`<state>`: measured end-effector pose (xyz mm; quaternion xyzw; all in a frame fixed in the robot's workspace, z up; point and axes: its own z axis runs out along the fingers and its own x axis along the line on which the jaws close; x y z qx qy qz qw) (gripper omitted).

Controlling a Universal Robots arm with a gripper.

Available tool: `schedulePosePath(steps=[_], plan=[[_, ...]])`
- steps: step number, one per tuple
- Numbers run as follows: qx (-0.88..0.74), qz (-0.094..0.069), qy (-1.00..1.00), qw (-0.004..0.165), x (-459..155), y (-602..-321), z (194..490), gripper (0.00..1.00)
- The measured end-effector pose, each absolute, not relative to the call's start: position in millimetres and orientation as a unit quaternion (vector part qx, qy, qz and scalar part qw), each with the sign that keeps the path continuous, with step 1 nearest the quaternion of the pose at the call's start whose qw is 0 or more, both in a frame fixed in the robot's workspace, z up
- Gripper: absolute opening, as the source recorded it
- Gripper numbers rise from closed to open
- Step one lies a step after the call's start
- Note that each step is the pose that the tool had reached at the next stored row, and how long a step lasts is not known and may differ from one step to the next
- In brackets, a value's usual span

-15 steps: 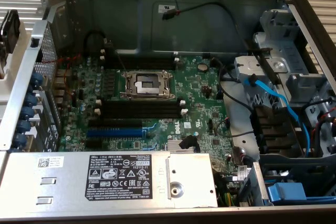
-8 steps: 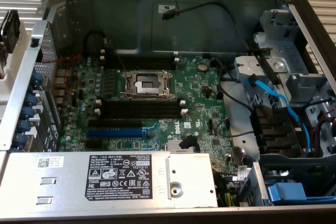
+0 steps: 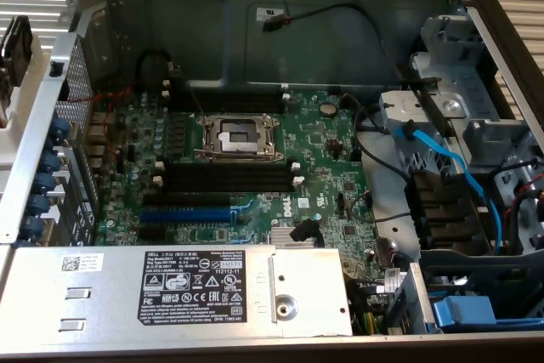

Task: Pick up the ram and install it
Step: 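Pick up the ram and move it above insertion slot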

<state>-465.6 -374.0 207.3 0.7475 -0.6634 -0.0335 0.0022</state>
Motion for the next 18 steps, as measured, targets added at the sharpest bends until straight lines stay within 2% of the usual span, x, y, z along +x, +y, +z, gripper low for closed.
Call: schedulePosePath(steps=[18], plan=[[0.747, -0.033, -0.663, 0.003, -465.2, -374.0, 204.7, 0.25]])
